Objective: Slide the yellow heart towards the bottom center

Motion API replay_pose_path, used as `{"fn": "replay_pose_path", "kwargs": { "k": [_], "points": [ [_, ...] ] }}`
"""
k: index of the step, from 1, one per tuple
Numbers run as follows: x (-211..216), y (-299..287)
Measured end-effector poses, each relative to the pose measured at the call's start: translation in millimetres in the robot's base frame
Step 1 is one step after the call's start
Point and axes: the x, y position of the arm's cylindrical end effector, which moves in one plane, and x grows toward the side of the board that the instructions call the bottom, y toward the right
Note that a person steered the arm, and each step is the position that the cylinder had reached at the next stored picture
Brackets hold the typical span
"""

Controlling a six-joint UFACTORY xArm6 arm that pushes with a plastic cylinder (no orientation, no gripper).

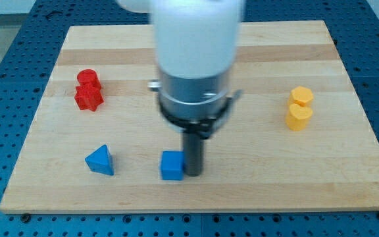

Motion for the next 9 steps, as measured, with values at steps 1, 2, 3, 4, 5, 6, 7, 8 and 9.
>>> {"fn": "replay_pose_path", "kwargs": {
  "k": [1,2,3,4,5,6,7,8,9],
  "points": [
    [0,-52],
    [0,-95],
    [-2,-58],
    [0,-39],
    [3,-18],
    [1,9],
    [12,15],
    [17,43],
    [20,39]
  ]
}}
